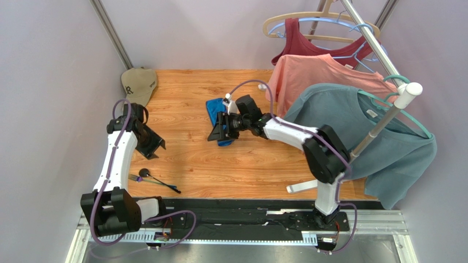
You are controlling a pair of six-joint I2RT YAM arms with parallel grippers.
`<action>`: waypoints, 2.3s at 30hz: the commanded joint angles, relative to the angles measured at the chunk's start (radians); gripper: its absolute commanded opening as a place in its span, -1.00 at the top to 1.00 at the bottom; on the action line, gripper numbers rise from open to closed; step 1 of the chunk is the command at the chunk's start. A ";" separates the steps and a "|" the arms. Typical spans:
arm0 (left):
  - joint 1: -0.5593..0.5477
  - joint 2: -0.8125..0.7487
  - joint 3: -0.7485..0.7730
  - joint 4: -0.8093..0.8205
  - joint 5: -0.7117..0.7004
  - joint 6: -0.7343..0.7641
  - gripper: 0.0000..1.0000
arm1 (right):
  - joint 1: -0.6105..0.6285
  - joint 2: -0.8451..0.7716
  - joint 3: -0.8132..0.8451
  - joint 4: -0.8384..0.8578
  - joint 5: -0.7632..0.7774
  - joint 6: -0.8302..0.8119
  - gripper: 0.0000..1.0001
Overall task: Fold the napkin into a case and place the utensils inside
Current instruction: Pick up the spoon from the corner of the board.
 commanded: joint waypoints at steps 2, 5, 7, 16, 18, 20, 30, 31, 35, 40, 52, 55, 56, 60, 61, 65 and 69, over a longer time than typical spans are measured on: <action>0.011 -0.034 -0.064 -0.226 -0.075 -0.227 -0.03 | 0.037 -0.331 -0.080 -0.151 0.110 -0.064 -0.36; 0.011 -0.049 -0.159 -0.195 -0.064 -0.298 -0.01 | 0.037 -0.388 -0.109 -0.139 0.090 -0.078 -0.36; 0.011 -0.037 -0.187 -0.160 -0.113 -0.318 0.03 | 0.037 -0.405 -0.123 -0.110 0.075 -0.071 -0.36; 0.011 0.161 -0.228 -0.062 -0.268 -0.396 0.11 | 0.038 -0.488 -0.183 -0.073 0.054 -0.086 -0.36; 0.015 0.153 -0.238 -0.036 -0.302 -0.407 0.14 | 0.037 -0.497 -0.186 -0.070 0.049 -0.086 -0.36; 0.028 0.164 -0.238 -0.011 -0.323 -0.390 0.14 | 0.037 -0.500 -0.191 -0.063 0.041 -0.086 -0.36; 0.040 0.227 -0.279 0.085 -0.305 -0.396 0.13 | 0.034 -0.514 -0.209 -0.023 0.021 -0.066 -0.36; 0.040 0.226 -0.300 0.104 -0.302 -0.399 0.13 | 0.034 -0.517 -0.211 -0.021 0.020 -0.066 -0.36; 0.042 0.230 -0.339 0.128 -0.288 -0.422 0.14 | 0.032 -0.523 -0.220 -0.007 0.023 -0.065 -0.36; 0.042 0.212 -0.353 0.138 -0.308 -0.415 0.14 | 0.032 -0.526 -0.224 0.008 0.011 -0.057 -0.36; 0.042 0.353 -0.299 0.277 -0.215 -0.354 0.90 | 0.022 -0.549 -0.240 0.017 0.035 -0.065 -0.35; 0.040 0.384 -0.250 0.277 -0.204 -0.303 1.00 | 0.017 -0.540 -0.240 0.011 0.057 -0.078 -0.36; 0.040 0.384 -0.242 0.294 -0.198 -0.285 1.00 | 0.014 -0.531 -0.234 -0.004 0.060 -0.089 -0.36; -0.014 0.336 -0.172 0.316 -0.181 -0.139 1.00 | -0.008 -0.473 -0.205 -0.035 0.055 -0.117 -0.35; -0.027 0.324 -0.157 0.316 -0.184 -0.116 1.00 | -0.006 -0.462 -0.198 -0.038 0.057 -0.127 -0.35; -0.127 0.236 -0.101 0.340 -0.182 0.020 1.00 | -0.017 -0.401 -0.154 -0.070 0.083 -0.167 -0.37; -0.185 0.138 -0.074 0.388 -0.091 0.108 1.00 | -0.047 -0.313 -0.084 -0.081 0.042 -0.169 -0.43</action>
